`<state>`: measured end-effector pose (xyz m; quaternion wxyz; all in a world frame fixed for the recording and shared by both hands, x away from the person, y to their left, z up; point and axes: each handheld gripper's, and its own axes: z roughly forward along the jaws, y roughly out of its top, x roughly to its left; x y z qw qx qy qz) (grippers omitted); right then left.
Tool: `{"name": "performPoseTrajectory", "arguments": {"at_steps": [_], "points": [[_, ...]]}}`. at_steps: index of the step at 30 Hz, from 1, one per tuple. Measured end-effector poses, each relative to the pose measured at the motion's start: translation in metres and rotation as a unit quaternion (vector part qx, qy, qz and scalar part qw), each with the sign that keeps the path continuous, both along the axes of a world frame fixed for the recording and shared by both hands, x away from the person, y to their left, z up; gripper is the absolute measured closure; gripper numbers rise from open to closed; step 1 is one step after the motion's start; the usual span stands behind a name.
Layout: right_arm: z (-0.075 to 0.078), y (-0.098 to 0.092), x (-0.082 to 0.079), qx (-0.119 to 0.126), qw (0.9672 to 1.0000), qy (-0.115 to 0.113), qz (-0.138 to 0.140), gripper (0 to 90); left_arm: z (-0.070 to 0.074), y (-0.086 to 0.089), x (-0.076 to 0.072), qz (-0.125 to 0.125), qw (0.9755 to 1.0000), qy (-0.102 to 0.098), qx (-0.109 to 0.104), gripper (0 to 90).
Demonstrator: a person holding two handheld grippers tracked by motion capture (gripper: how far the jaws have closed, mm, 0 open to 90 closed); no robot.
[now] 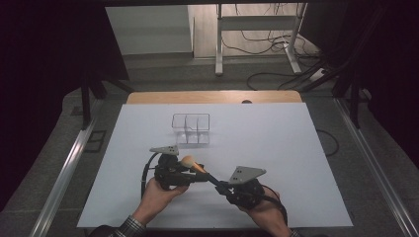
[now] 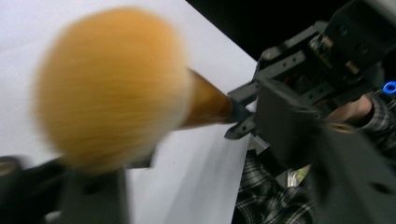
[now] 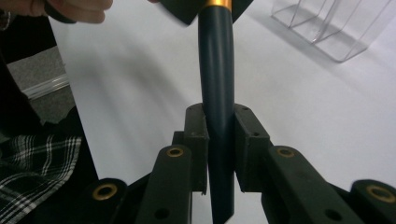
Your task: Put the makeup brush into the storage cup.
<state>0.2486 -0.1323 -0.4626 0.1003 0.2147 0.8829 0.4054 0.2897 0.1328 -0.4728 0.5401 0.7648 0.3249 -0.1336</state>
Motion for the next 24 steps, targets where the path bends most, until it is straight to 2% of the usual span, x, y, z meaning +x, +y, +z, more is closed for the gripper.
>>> {"name": "performPoseTrajectory", "arguments": {"at_steps": [2,3,4,6,8,10,13,17,24], "points": [[-0.002,0.002,0.0,-0.007,1.0,0.005,0.005,77.1,-0.001,0.002,0.001,-0.005,0.9999,0.007,-0.014,58.7],[-0.003,0.004,0.0,-0.014,0.9999,0.006,0.003,76.5,-0.002,0.004,0.002,-0.016,0.999,0.017,-0.039,64.6],[-0.005,0.005,0.0,-0.023,0.9997,0.007,0.002,75.7,-0.002,0.004,0.002,-0.023,0.9979,0.026,-0.054,71.2],[-0.007,0.006,0.002,-0.021,0.9995,0.022,-0.003,71.3,0.002,0.0,-0.002,-0.016,0.9994,0.005,-0.029,72.9],[-0.005,0.006,0.003,-0.019,0.9996,0.023,-0.006,62.0,0.003,0.001,-0.002,-0.018,0.9994,0.005,-0.027,73.0],[-0.003,0.005,0.003,-0.015,0.9997,0.019,-0.01,54.0,0.006,0.001,-0.003,-0.014,0.9998,-0.003,-0.016,73.0],[-0.001,0.001,0.007,-0.012,0.9994,0.027,-0.017,42.4,0.009,0.002,-0.004,-0.009,0.9999,-0.011,-0.007,73.0],[-0.002,-0.001,0.01,-0.014,0.999,0.038,-0.021,32.7,0.013,0.003,-0.006,-0.002,0.9996,-0.025,0.011,73.0],[-0.006,-0.006,0.016,-0.012,0.9983,0.055,-0.017,23.0,0.018,0.005,-0.007,0.008,0.9986,-0.041,0.031,73.0]]}}
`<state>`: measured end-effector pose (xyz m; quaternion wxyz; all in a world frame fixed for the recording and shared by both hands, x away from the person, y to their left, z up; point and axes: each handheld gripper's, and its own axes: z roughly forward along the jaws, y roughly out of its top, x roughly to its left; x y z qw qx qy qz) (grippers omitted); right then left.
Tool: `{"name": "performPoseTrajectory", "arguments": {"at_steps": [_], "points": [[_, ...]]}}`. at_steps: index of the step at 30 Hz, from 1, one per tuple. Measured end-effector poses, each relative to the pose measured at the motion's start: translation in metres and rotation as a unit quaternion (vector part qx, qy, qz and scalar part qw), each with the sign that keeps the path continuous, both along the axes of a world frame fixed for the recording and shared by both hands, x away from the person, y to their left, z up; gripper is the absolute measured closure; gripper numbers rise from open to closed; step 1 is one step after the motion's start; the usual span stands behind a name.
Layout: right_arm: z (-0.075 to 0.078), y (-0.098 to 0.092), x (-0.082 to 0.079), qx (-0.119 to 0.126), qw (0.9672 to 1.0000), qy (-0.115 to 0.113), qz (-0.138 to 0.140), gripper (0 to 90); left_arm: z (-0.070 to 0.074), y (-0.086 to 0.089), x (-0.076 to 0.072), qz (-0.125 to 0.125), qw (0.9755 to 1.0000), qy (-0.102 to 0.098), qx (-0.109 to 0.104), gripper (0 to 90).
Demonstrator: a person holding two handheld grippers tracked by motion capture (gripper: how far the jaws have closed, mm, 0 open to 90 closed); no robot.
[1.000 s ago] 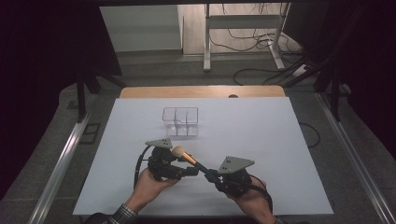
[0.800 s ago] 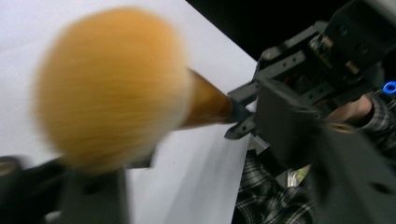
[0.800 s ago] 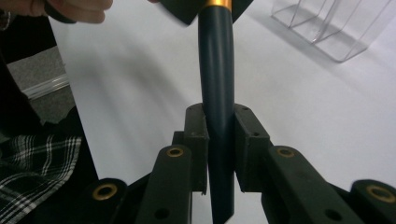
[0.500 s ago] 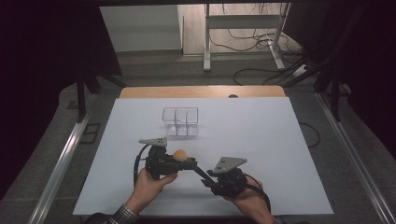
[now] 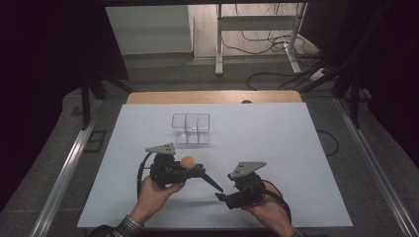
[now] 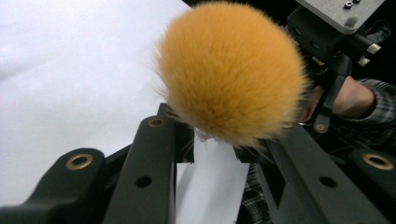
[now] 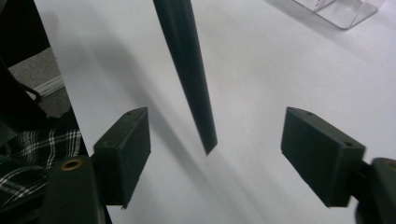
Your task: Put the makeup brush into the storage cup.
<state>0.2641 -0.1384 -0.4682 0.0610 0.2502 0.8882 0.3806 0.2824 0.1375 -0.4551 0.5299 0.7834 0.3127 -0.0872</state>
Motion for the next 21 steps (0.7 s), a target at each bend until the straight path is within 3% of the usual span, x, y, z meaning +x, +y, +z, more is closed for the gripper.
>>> {"name": "performPoseTrajectory", "arguments": {"at_steps": [21], "points": [[-0.004,-0.016,0.003,-0.009,0.9999,0.004,-0.006,12.0,0.009,0.002,-0.005,0.022,0.9969,-0.047,0.058,72.9]]}}
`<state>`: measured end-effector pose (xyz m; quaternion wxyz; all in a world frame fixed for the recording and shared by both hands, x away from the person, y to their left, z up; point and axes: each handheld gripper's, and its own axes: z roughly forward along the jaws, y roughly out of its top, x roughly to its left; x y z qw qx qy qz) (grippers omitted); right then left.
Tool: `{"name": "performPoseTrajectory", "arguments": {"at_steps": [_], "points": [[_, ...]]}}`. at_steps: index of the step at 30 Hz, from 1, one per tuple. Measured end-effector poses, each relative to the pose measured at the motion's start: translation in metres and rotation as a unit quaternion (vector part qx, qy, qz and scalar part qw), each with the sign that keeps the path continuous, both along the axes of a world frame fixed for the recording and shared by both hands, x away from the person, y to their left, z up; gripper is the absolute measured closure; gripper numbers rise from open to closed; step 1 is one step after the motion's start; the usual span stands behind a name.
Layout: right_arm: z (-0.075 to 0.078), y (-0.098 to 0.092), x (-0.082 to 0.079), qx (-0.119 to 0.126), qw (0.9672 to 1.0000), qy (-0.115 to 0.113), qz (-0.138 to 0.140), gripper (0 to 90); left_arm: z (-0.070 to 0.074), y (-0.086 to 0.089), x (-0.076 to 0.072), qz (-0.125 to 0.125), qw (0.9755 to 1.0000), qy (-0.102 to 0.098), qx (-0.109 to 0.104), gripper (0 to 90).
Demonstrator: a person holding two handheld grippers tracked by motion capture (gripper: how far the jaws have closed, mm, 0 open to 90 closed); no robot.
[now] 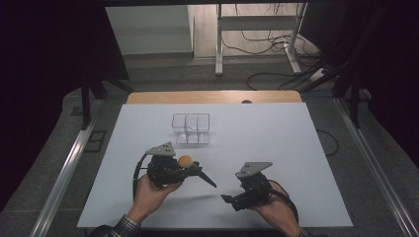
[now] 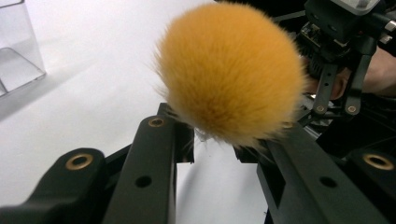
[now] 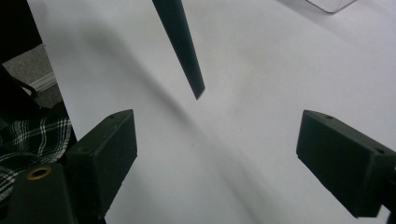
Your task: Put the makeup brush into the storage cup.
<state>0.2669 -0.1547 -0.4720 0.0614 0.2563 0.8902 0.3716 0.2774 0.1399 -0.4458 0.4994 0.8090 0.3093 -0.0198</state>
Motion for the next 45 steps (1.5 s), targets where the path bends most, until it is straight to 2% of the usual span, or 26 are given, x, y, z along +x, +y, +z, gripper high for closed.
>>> {"name": "performPoseTrajectory", "arguments": {"at_steps": [8,28,45], "points": [[0.0,-0.007,0.001,-0.004,1.0,-0.004,-0.002,9.8,0.002,0.003,0.0,0.005,0.9995,-0.013,0.027,72.9],[-0.001,-0.02,0.003,-0.009,0.9999,-0.007,-0.004,5.8,0.007,0.014,0.001,0.026,0.9981,-0.024,0.05,72.9],[-0.002,-0.036,0.002,-0.006,0.9998,-0.002,-0.017,2.6,0.011,0.02,0.011,0.046,0.9964,-0.027,0.066,72.9]]}}
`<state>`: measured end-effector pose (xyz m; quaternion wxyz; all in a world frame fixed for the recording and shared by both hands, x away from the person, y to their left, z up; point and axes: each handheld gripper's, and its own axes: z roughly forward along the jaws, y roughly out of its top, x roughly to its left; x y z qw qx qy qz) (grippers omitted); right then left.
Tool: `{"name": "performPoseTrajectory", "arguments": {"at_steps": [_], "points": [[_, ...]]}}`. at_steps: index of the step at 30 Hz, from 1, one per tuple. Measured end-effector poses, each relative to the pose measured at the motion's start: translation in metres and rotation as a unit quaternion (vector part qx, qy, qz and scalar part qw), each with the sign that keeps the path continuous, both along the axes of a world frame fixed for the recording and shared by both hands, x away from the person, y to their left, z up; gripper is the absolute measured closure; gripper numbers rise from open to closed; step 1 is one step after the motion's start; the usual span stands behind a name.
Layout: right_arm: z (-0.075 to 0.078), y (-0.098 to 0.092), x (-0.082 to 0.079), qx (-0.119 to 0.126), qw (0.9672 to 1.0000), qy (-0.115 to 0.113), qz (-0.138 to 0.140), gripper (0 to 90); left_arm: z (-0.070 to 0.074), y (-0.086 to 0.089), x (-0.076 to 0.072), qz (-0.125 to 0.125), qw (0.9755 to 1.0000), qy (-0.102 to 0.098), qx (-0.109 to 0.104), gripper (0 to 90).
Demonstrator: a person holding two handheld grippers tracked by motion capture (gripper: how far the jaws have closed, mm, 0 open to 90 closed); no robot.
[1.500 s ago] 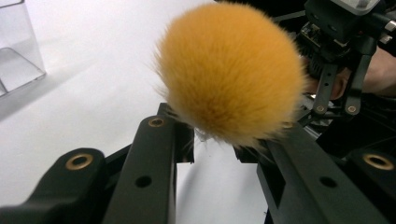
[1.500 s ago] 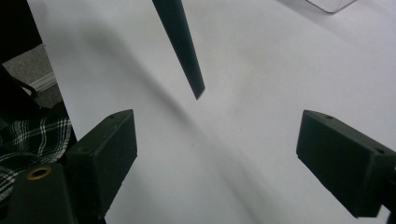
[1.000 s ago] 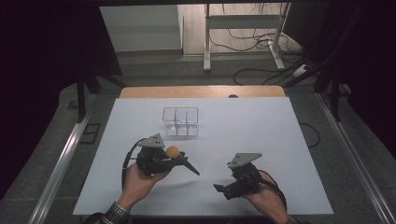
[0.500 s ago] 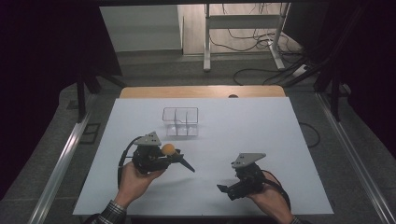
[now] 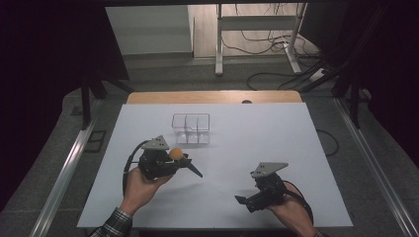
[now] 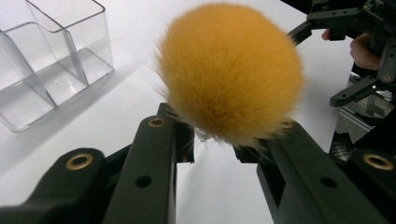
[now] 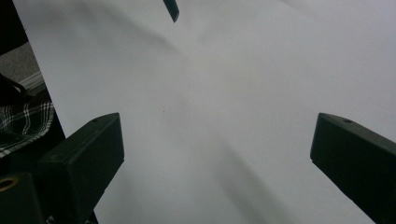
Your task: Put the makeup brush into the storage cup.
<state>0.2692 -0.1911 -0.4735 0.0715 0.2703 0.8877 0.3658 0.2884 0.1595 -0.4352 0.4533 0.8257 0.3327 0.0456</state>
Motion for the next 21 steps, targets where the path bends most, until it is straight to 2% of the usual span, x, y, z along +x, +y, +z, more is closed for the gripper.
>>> {"name": "performPoseTrajectory", "arguments": {"at_steps": [21], "points": [[0.001,-0.022,-0.002,0.008,0.9994,-0.001,-0.035,0.0,0.009,0.005,0.018,0.016,0.9996,-0.018,0.014,72.9]]}}
